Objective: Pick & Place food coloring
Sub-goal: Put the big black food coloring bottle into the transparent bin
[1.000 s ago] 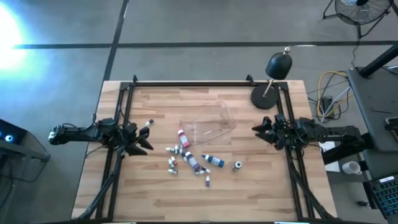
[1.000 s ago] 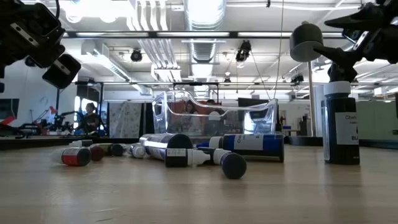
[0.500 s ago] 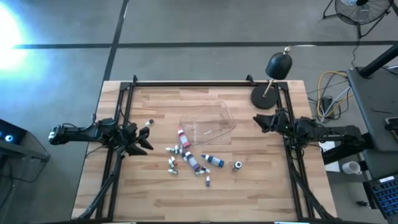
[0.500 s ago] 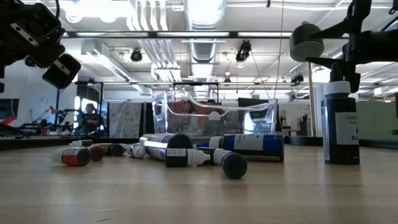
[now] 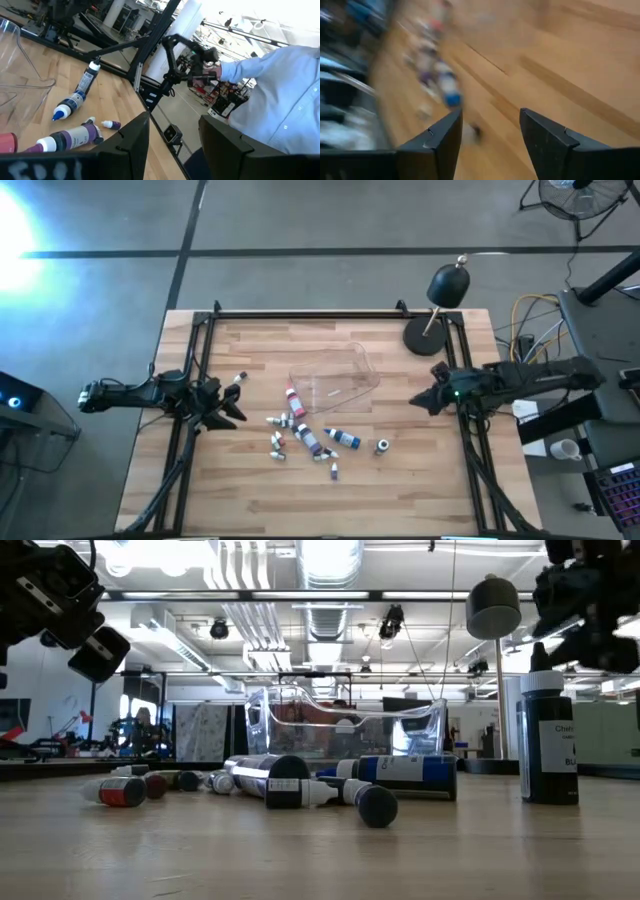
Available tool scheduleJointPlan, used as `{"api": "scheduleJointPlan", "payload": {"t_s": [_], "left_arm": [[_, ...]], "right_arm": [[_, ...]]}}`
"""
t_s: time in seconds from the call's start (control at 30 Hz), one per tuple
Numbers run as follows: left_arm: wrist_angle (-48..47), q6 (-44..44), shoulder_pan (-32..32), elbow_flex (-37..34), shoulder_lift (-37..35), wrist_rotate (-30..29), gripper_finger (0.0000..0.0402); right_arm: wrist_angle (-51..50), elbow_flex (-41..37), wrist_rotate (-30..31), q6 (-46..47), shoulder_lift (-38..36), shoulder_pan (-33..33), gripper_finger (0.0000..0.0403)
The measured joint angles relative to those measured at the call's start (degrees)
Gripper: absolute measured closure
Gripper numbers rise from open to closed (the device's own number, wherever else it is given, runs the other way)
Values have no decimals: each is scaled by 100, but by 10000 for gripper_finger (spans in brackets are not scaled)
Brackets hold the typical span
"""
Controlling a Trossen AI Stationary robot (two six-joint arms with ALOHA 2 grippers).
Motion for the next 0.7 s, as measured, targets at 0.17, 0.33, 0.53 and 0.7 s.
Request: {"api": "scheduleJointPlan", "payload": {"t_s": [0.17, 0.33, 0.53, 0.7], "left_arm": [[1, 1, 1, 0, 0, 0, 255], [0, 1, 2, 0, 0, 2, 255], [0, 0, 1, 0, 0, 2, 255], [0, 1, 2, 0, 0, 0, 255]], "right_arm": [[-1272, 1167, -1, -631, 1317, 545, 209], [-1267, 1682, -21, -1593, 2385, 1063, 203], [-1079, 2161, -42, -3050, 3533, 1707, 187], [-679, 2603, -5, -4281, 4345, 2040, 165]]}}
